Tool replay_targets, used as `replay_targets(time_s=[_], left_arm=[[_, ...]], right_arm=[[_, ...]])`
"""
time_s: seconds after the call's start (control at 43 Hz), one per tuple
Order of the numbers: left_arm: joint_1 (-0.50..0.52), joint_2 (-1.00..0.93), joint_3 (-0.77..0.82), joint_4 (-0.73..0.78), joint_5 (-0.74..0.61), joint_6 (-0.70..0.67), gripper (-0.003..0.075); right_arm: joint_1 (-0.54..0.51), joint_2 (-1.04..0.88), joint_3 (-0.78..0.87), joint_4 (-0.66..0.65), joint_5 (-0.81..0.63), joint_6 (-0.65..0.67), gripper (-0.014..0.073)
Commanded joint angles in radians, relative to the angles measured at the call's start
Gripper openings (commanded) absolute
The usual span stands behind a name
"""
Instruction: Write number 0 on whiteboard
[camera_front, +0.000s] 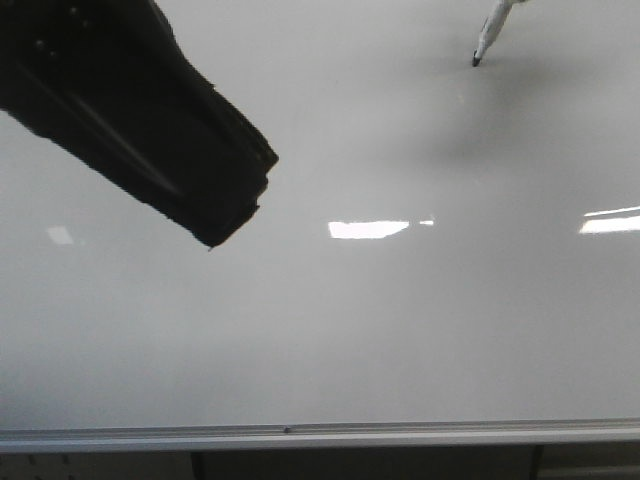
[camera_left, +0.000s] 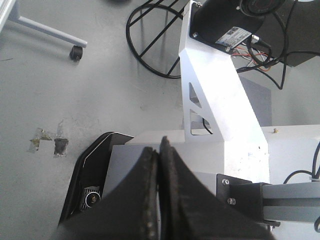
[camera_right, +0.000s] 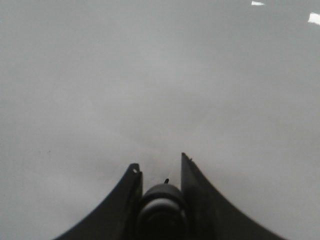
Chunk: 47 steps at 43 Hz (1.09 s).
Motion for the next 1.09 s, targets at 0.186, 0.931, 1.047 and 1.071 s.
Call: replay_targets(time_s=[0.186, 0.931, 1.047, 1.071], left_arm=[[-0.004, -0.033, -0.029, -0.058, 0.037, 0.002, -0.002], [-0.004, -0.033, -0.029, -0.058, 0.017, 0.002, -0.002], [-0.004, -0.033, -0.029, -0.058, 0.017, 0.002, -0.002], [-0.004, -0.033, -0.029, -0.058, 0.017, 0.002, -0.002]], right_arm=[[-0.007, -0.026, -0.032, -0.04, -0.016, -0.006, -0.006], [-0.015, 0.001, -0.031, -0.173, 0.004, 0.013, -0.006], [-0.039, 0.001, -0.031, -0.173, 0.004, 0.013, -0.006], [-0.044, 0.001, -0.031, -0.173, 0.003, 0.013, -0.006]])
